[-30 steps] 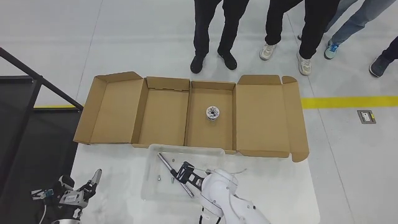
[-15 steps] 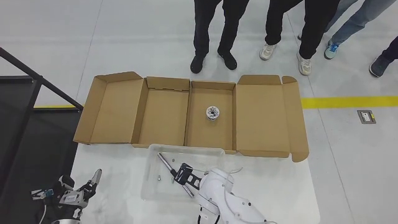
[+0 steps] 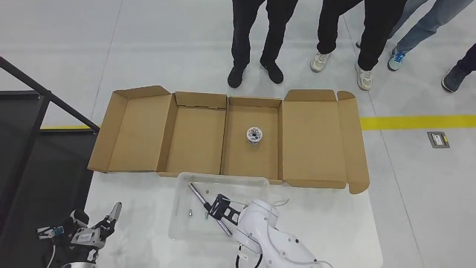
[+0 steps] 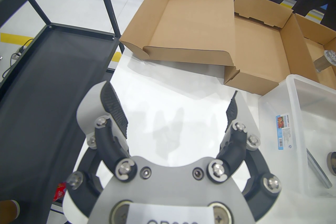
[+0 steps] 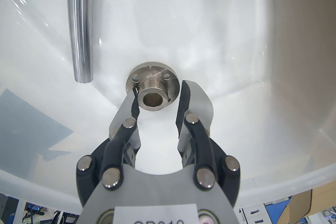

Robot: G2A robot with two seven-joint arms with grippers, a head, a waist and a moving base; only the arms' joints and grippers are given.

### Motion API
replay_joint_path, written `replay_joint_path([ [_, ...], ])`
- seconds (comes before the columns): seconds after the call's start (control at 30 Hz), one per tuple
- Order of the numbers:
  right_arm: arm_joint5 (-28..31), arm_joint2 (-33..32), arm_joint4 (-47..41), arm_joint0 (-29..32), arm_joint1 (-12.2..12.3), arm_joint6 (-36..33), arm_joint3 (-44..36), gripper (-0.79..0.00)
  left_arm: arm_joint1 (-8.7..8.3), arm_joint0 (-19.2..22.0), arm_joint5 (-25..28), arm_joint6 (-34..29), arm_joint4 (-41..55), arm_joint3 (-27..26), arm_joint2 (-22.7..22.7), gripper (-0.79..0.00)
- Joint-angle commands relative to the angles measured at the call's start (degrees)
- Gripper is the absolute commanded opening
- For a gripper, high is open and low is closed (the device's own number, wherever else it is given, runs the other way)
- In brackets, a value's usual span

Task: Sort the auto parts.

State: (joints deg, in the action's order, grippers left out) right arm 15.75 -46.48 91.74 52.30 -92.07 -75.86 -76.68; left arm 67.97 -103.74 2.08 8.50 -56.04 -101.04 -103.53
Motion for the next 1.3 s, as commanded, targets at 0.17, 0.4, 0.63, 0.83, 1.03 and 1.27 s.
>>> replay_joint_path([
  [0.17, 0.42, -0.59, -0.97, -0.54, -0.18, -0.1, 1.11, -0.523, 0.0, 0.0, 0.0, 0.0, 0.0, 0.0, 0.0, 0.0],
  [0.4, 0.87, -1.12, -1.49, -0.73, -0.25, -0.06, 1.33, -0.785, 0.0, 0.0, 0.0, 0.0, 0.0, 0.0, 0.0, 0.0],
  [0.63, 0.97, -2.44, -1.92, -0.25, -0.03, 1.29, 0.09, -0.785, 0.0, 0.0, 0.0, 0.0, 0.0, 0.0, 0.0, 0.0],
  [0.83, 0.4, -5.21, -2.57, 1.68, 0.62, 4.62, -4.17, -0.785, 0.0, 0.0, 0.0, 0.0, 0.0, 0.0, 0.0, 0.0],
  [1.03, 2.32, -9.28, -4.63, 5.46, 1.76, 10.24, -10.61, -0.785, 0.0, 0.0, 0.0, 0.0, 0.0, 0.0, 0.0, 0.0],
  [1.27, 8.71, -14.7, -10.49, 10.32, 3.26, 20.24, -17.41, -0.785, 0.0, 0.0, 0.0, 0.0, 0.0, 0.0, 0.0, 0.0],
])
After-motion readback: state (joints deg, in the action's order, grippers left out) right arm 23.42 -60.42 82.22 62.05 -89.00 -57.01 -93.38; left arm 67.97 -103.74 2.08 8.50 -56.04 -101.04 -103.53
